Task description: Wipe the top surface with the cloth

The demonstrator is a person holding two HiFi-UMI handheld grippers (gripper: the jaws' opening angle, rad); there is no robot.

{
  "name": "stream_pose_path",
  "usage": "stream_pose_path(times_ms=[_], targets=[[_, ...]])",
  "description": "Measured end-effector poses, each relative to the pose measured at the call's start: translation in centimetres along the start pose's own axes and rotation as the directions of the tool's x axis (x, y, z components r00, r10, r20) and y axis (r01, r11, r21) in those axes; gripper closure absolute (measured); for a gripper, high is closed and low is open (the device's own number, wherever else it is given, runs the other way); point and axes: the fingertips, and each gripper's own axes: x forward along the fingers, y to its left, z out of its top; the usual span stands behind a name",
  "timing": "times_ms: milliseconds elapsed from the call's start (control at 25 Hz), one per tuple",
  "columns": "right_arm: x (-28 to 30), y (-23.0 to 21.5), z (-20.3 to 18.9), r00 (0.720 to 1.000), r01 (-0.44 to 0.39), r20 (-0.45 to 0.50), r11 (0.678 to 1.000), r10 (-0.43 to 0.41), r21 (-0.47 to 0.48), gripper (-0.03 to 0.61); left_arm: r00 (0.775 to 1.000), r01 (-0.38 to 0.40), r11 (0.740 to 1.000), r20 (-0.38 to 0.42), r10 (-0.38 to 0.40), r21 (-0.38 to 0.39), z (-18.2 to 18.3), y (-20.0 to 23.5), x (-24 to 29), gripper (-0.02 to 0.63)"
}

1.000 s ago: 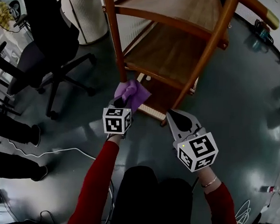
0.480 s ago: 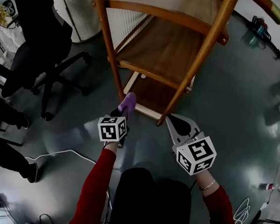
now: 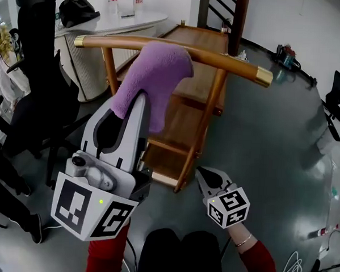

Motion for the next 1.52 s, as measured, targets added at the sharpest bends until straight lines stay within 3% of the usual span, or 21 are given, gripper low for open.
stream_pose_path(times_ms=[80, 160, 360, 600, 760, 880, 1000, 1120, 1240, 1360, 1520], targets=[[-1.0, -0.6, 1.2, 1.0, 0.025, 0.018, 1.0, -0.025, -0.006, 0.568, 0.996, 0.037, 0.999, 0.075, -0.04, 0.037, 3.6, -1.6, 1.9, 0.562], [-1.8, -1.2, 2.4, 0.998, 0.047, 0.037, 0.999, -0.046, -0.01, 0.568, 0.992, 0.074, 0.996, 0.099, -0.079, 0.056, 5.0, -2.9, 3.7, 0.561], [-3.8, -1.8, 3.4, 0.995, 0.079, 0.063, 0.997, -0.078, -0.011, 0.568, 0.991, 0.123, 0.991, 0.049, -0.126, 0.059, 3.4, -5.6, 5.0, 0.562], [-4.5, -2.3, 2.8, 0.993, 0.088, 0.075, 0.996, -0.087, -0.005, 0.568, 0.984, 0.148, 0.989, -0.105, -0.144, 0.024, -4.3, -6.6, 3.1, 0.562], [-3.8, -2.2, 1.4, 0.995, 0.08, 0.061, 0.997, -0.079, -0.014, 0.568, 0.95, 0.146, 0.989, -0.276, -0.149, -0.032, -13.0, -6.1, 0.3, 0.562], [-3.3, -1.4, -1.0, 0.998, 0.064, 0.021, 0.998, -0.064, -0.008, 0.568, 0.892, 0.119, 0.99, -0.43, -0.141, -0.076, -21.1, -5.6, -3.0, 0.561], [-2.4, -0.6, -4.3, 0.998, 0.057, -0.035, 0.998, -0.056, 0.015, 0.568, 0.815, 0.081, 0.991, -0.565, -0.129, -0.109, -29.0, -5.1, -7.2, 0.561], [-1.2, -0.6, -7.7, 0.995, 0.055, -0.088, 0.998, -0.051, 0.043, 0.566, 0.727, 0.056, 0.991, -0.675, -0.126, -0.124, -36.5, -5.0, -10.6, 0.561], [-0.6, -0.6, -10.9, 0.989, 0.051, -0.142, 0.996, -0.042, 0.067, 0.568, 0.625, 0.034, 0.989, -0.769, -0.134, -0.144, -43.2, -5.6, -14.0, 0.561], [0.1, -0.3, -13.1, 0.984, 0.049, -0.176, 0.996, -0.035, 0.076, 0.566, 0.539, 0.009, 0.988, -0.832, -0.132, -0.152, -48.1, -5.7, -16.8, 0.561], [1.0, -0.3, -14.3, 0.98, 0.051, -0.195, 0.995, -0.032, 0.09, 0.566, 0.459, -0.031, 0.988, -0.88, -0.123, -0.154, -52.0, -5.1, -18.9, 0.561]])
